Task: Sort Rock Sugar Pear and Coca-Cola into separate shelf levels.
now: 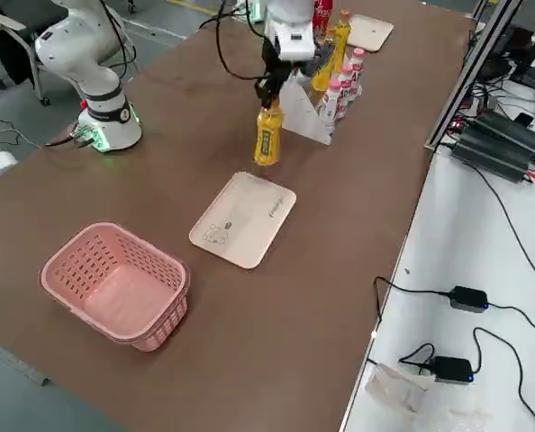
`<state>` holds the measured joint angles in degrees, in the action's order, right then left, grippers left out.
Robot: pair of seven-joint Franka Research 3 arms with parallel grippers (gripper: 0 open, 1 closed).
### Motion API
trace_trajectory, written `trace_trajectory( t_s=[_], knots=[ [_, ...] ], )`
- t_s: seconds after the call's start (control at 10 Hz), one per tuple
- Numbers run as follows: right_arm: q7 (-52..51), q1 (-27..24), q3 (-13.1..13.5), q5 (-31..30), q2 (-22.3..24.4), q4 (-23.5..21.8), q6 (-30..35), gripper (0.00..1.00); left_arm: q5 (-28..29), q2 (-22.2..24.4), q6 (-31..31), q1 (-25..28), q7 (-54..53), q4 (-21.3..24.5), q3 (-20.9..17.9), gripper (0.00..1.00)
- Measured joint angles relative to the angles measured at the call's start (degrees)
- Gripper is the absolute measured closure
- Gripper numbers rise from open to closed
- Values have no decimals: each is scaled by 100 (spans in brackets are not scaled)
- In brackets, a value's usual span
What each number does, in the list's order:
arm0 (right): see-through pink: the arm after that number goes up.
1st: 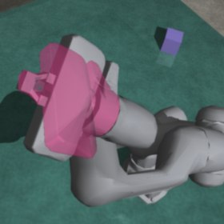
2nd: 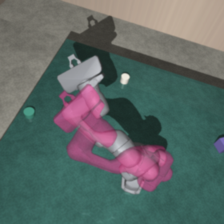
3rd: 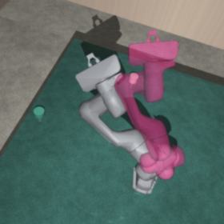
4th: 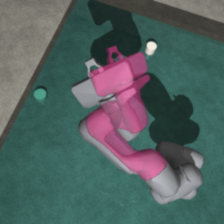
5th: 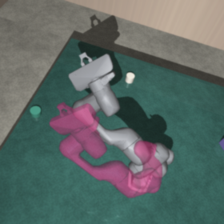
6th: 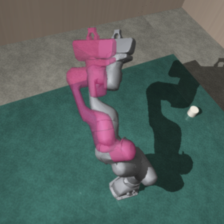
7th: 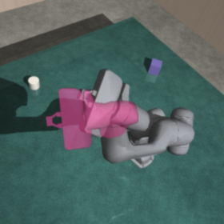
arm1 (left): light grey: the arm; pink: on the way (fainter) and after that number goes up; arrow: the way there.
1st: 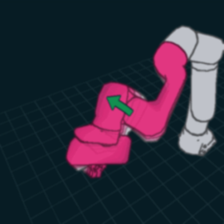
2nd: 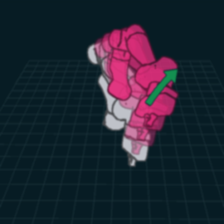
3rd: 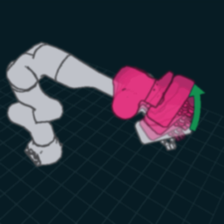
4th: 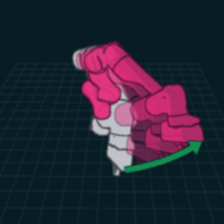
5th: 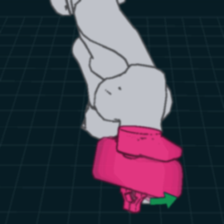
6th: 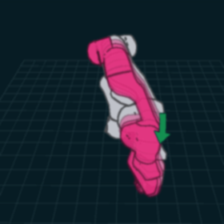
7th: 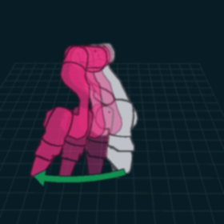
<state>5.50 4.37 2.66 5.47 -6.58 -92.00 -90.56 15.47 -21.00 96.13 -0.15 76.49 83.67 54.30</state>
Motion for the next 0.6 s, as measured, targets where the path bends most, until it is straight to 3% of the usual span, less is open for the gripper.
trace_trajectory(
  t_s=[0.2,0.6],
  knots=[
    [745,614,-17,23,21,493,191,66,186,-78,1,-77,140,-1,-1,68],
    [2327,1804,-38,169,13,818,196,66,479,-228,1,-254,450,-7,0,68]
  ],
)
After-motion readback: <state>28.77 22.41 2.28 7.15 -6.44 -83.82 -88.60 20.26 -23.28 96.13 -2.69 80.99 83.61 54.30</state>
